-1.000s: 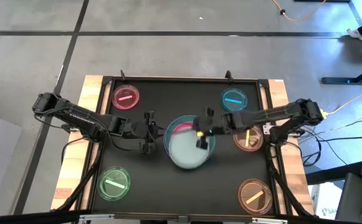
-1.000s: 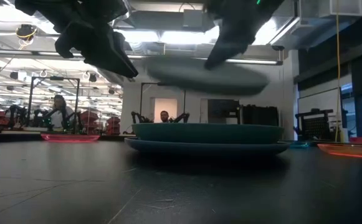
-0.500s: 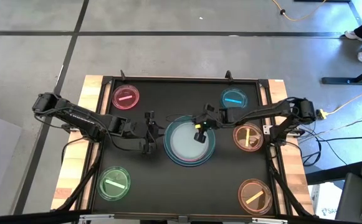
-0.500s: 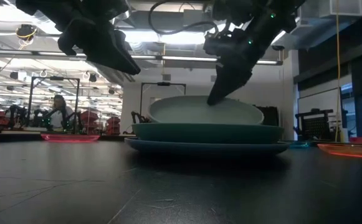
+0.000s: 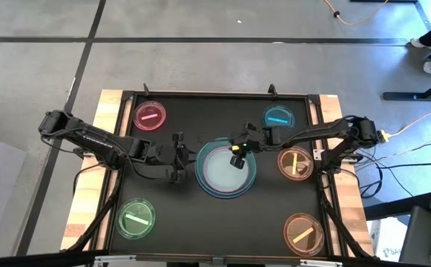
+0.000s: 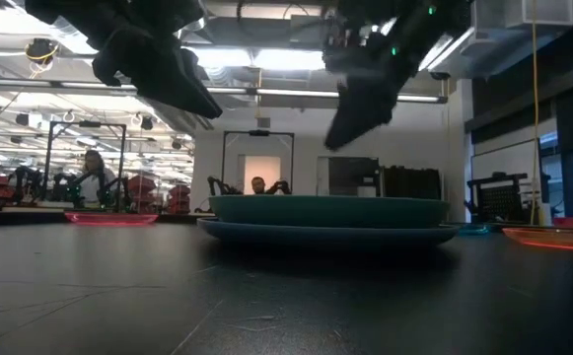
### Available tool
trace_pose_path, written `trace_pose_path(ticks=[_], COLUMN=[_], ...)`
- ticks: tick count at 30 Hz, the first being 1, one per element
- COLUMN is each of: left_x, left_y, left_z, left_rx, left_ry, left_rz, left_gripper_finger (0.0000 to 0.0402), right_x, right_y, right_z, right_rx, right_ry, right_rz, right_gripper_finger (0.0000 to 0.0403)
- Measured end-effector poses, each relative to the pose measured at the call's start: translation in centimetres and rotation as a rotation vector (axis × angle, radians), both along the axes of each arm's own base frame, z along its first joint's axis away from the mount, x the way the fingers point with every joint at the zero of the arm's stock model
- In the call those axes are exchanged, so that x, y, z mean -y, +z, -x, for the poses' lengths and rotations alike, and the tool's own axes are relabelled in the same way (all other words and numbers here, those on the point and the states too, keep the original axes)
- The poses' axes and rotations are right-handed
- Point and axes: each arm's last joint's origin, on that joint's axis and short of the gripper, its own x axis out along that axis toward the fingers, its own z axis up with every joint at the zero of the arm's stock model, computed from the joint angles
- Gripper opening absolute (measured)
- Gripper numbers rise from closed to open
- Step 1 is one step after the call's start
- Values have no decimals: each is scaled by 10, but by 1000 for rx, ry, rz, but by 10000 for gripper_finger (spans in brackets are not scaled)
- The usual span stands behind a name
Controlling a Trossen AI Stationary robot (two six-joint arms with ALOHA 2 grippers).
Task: Stack plastic plates
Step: Stack the top orange plate on top of the gray plate
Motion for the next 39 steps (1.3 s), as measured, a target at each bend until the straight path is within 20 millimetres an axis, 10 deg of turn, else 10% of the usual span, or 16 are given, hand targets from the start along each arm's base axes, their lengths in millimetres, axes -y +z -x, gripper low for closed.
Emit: trace_pose_path(ticks=[7, 22, 39], left_x=[0, 0, 0], left_y=[0, 0, 0], left_z=[0, 0, 0], left_rx=[5, 7, 7], left_ry=[11, 16, 17], left_rz=[15, 21, 21], left_gripper_finger=[116, 116, 116], right_x=[-19, -57, -62], right_y=[30, 20, -81], right_z=[22, 88, 135], right_rx=[-33, -472, -680], right_ry=[-10, -310, -344], right_rz=[10, -18, -180], right_gripper_finger=[135, 136, 136])
